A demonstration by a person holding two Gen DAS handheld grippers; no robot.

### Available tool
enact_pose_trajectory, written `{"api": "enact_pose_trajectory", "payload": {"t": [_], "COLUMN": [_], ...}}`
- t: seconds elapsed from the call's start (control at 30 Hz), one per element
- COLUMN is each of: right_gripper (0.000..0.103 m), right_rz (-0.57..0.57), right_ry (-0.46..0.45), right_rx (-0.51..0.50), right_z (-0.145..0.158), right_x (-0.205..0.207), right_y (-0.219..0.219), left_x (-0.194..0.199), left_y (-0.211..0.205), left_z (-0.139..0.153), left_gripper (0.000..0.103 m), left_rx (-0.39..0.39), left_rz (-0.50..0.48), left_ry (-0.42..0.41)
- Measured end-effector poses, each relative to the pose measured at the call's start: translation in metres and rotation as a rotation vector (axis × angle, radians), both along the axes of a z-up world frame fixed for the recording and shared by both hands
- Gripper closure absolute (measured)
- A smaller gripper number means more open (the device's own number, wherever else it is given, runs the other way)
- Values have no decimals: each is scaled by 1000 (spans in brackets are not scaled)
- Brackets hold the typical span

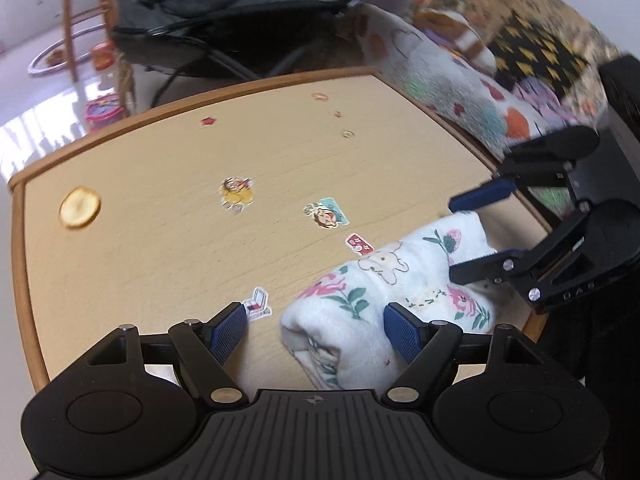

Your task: Fold clothes

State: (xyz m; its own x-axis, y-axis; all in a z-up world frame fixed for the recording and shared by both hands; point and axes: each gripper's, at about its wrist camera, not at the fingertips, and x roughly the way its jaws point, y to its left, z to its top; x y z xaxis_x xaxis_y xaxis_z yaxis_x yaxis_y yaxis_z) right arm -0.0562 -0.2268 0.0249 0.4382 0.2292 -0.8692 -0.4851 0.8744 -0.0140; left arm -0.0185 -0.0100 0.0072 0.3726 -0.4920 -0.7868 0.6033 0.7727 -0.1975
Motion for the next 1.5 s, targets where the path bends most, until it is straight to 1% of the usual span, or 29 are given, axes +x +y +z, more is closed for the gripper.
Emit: {"api": "enact_pose_trajectory", "payload": {"t": [0.1, 0.17, 0.27, 0.33, 0.4, 0.47, 0.53, 0.6, 0.67, 0.73, 0.8, 0.87, 0.97, 1.07, 1.17, 1.23, 1.3, 1.33, 1.37, 1.43, 1.5], "right_gripper": [42, 42, 42, 42, 42, 42, 42, 42, 42, 42, 42, 42, 43, 43, 43, 47, 53, 62, 67, 70, 70], "right_rz": [-39, -81, -188, -264, -341, -412, -479, -521, -541, -565, -582, -583, -578, -580, -578, -570, -556, -547, -541, -547, -559], "right_ry": [-30, -61, -106, -135, -172, -191, -198, -197, -207, -198, -180, -182, -172, -161, -148, -145, -148, -148, -146, -138, -129], "right_rx": [12, 36, 120, 171, 209, 236, 252, 239, 215, 192, 195, 195, 196, 205, 216, 221, 225, 235, 246, 265, 282], "right_z": [1, 5, 18, 25, 27, 23, 15, 5, -4, -10, -17, -21, -26, -29, -30, -30, -30, -30, -29, -30, -30], "right_x": [-1, -3, -11, -19, -29, -37, -42, -42, -42, -40, -37, -38, -39, -41, -45, -46, -46, -46, -46, -47, -46], "right_y": [3, 1, -9, -15, -17, -18, -16, -14, -12, -12, -14, -15, -14, -15, -13, -12, -10, -9, -8, -8, -11], "left_x": [-5, -16, -24, -32, -41, -50, -57, -62, -65, -67, -70, -71, -69, -67, -66, -66, -65, -64, -63, -61, -59], "left_y": [4, 15, 33, 41, 43, 40, 31, 22, 13, 3, -4, -9, -7, -2, -1, -3, -5, -6, -7, -9, -12], "left_z": [5, 16, 25, 31, 36, 37, 32, 26, 18, 13, 8, 4, 0, -3, -7, -8, -9, -9, -9, -8, -8], "left_gripper": [25, 25, 26, 26, 26, 25, 25, 25, 25, 25, 25, 25, 24, 17, 17, 16, 15, 15, 15, 15, 15], "left_rx": [-24, -58, -169, -217, -228, -239, -231, -206, -179, -139, -97, -66, -64, -69, -82, -77, -68, -63, -58, -47, -36], "left_rz": [73, 155, 312, 393, 449, 491, 503, 517, 530, 524, 515, 510, 518, 537, 542, 543, 545, 547, 549, 556, 562], "left_ry": [-12, -16, 8, 7, -21, -43, -54, -55, -46, -51, -60, -67, -52, -48, -40, -46, -46, -44, -41, -31, -21]}}
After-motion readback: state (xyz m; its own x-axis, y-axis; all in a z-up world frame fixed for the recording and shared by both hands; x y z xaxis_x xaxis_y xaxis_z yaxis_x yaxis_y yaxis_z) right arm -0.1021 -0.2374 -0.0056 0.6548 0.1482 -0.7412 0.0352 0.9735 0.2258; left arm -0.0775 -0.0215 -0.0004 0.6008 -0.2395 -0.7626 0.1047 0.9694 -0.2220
